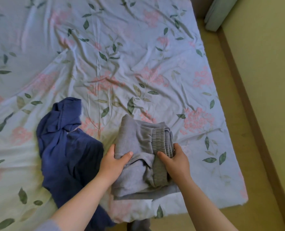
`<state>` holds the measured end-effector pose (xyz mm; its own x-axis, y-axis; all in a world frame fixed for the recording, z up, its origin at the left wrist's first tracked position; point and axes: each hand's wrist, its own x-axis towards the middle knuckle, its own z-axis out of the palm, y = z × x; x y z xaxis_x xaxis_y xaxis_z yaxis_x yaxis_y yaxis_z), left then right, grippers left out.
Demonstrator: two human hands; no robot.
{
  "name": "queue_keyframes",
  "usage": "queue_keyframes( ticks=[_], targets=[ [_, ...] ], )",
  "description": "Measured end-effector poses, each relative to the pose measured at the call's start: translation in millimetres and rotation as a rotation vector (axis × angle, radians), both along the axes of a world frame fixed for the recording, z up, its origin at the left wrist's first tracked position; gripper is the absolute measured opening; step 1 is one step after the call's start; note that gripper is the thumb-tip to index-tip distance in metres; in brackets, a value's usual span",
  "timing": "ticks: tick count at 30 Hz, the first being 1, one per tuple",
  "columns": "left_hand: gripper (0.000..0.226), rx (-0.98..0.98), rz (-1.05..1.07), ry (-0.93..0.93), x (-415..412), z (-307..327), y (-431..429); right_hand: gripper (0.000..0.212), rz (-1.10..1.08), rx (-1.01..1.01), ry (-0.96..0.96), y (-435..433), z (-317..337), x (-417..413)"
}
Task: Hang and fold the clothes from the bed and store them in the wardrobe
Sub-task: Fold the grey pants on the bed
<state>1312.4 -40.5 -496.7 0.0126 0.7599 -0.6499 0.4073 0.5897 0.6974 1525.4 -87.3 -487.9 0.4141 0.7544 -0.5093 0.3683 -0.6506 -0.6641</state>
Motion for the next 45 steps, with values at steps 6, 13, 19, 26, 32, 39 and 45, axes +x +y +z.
queue_keyframes(
  ticks=[6,13,19,26,32,39,45],
  targets=[
    [0.058,0.161,-0.022,-0.034,-19.0,101.3,28.5,0.025,-0.012,0.160,-0.050,23.1,96.5,-20.8],
    [0.047,0.358,0.013,-0.079,-63.5,232.7,53.6,0.024,0.015,0.364,-0.111,50.8,227.9,-65.8],
    [0.050,0.507,0.086,-0.145,-111.8,334.4,51.0,0.028,0.065,0.511,-0.154,59.2,328.0,-116.9],
    [0.035,0.603,0.139,-0.144,-156.5,408.0,29.8,0.019,0.205,0.656,-0.113,58.2,398.6,-155.4],
    [0.026,0.656,0.315,-0.095,-171.0,434.5,-5.2,0.019,0.381,0.700,-0.043,63.3,429.2,-168.4],
    [0.038,0.685,0.514,-0.031,-205.8,445.6,-57.6,0.026,0.571,0.719,0.014,58.2,437.5,-212.0],
    [0.046,0.724,0.652,-0.007,-265.8,455.3,-99.6,0.031,0.737,0.760,0.044,47.6,449.0,-285.2]
  ],
)
